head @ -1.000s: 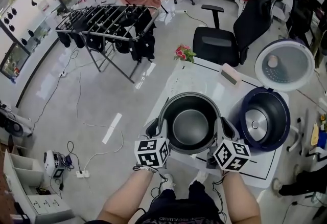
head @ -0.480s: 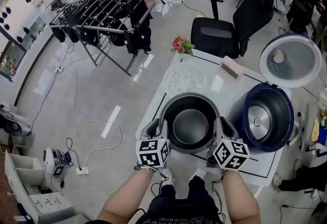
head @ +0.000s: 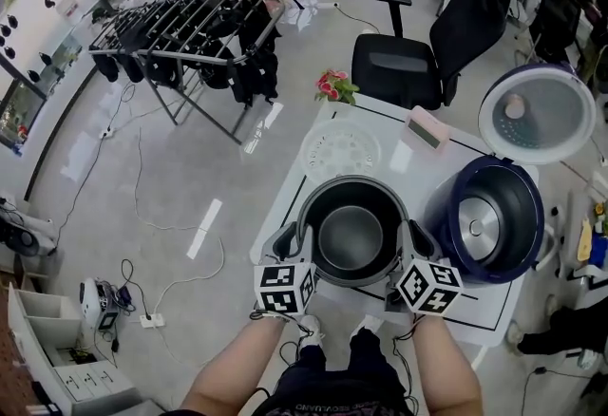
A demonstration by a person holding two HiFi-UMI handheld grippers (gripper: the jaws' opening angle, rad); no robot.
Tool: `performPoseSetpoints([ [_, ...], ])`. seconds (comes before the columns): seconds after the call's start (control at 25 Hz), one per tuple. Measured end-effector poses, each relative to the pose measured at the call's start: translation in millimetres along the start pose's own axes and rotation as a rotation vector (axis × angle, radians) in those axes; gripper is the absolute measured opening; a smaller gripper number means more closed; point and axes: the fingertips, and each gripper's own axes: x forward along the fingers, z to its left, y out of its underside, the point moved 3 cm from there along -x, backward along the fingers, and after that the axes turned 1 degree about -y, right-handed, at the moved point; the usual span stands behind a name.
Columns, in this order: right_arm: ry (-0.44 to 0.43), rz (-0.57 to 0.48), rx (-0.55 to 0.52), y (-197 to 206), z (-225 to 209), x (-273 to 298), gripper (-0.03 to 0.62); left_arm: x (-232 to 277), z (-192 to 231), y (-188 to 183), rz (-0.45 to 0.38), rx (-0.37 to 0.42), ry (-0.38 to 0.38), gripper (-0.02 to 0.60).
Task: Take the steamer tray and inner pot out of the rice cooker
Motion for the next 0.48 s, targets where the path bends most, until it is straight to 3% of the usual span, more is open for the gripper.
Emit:
performPoseSetpoints([
  [0.28, 0.067, -0.099, -0.359, -14.4, 10.2, -13.6, 0.054, -6.2, 4.9, -12.2, -0.059, 0.074, 0.005, 0.127],
  [0.48, 0.026, -0.17, -0.363, -31.0, 27.4, -35.3, 0.052, -28.1, -5.3, -36.5, -0.16, 0.143, 0.055, 0.111],
])
